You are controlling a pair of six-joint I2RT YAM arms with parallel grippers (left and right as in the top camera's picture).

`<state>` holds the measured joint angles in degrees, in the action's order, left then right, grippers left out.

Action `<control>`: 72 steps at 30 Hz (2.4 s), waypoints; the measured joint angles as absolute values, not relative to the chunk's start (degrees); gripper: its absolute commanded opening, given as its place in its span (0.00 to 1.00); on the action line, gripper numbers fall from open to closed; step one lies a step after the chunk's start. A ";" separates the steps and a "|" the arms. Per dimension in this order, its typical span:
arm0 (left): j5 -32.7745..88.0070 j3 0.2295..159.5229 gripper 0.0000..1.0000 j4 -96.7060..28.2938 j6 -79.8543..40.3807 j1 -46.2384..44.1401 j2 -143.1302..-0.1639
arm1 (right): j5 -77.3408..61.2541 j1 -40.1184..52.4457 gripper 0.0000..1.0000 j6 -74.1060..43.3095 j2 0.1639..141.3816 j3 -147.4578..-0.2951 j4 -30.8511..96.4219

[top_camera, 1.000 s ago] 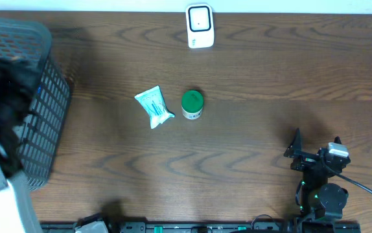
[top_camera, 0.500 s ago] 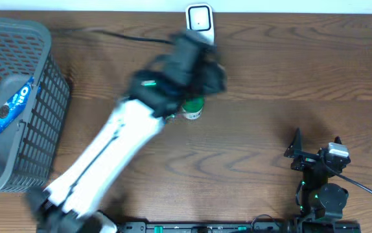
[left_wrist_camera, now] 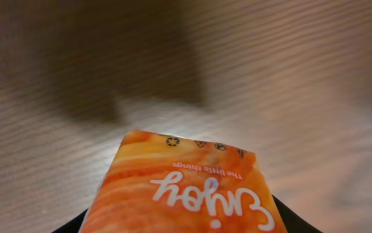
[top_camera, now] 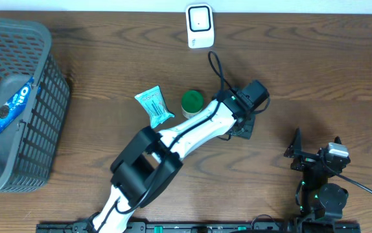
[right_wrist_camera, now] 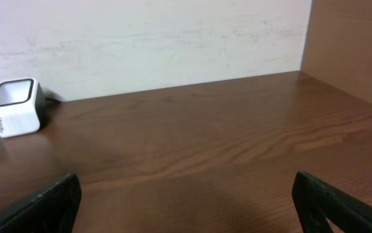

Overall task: Scan the item barcode
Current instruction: 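Swing the juice box past the scanner and set it right of container, then move the left gripper back into the basket toward the Oreo pack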

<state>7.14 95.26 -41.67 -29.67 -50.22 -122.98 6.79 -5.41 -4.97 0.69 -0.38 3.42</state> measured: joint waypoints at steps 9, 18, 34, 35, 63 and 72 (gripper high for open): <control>3.11 95.26 0.98 -40.16 -28.08 -50.22 -125.36 | 6.79 -5.41 0.99 -4.97 0.69 -0.38 3.42; 2.79 102.43 0.98 -39.57 -26.02 -49.34 -124.84 | 6.79 -5.41 0.99 -4.97 0.69 -0.38 3.44; 2.20 115.13 0.98 -45.84 -23.62 -24.97 -100.64 | 6.79 -5.41 0.99 -4.97 0.69 -0.38 3.44; 2.20 115.11 0.98 -47.55 -23.42 -23.75 -99.98 | 6.79 -5.41 0.99 -4.97 0.69 -0.38 3.44; -11.03 112.01 0.98 -71.50 -42.74 29.43 -89.36 | 6.81 -5.41 0.99 -4.97 0.69 -0.38 3.42; -16.32 104.27 0.98 -68.53 -68.45 32.42 -95.96 | 6.79 -5.41 0.99 -4.97 0.69 -0.38 3.44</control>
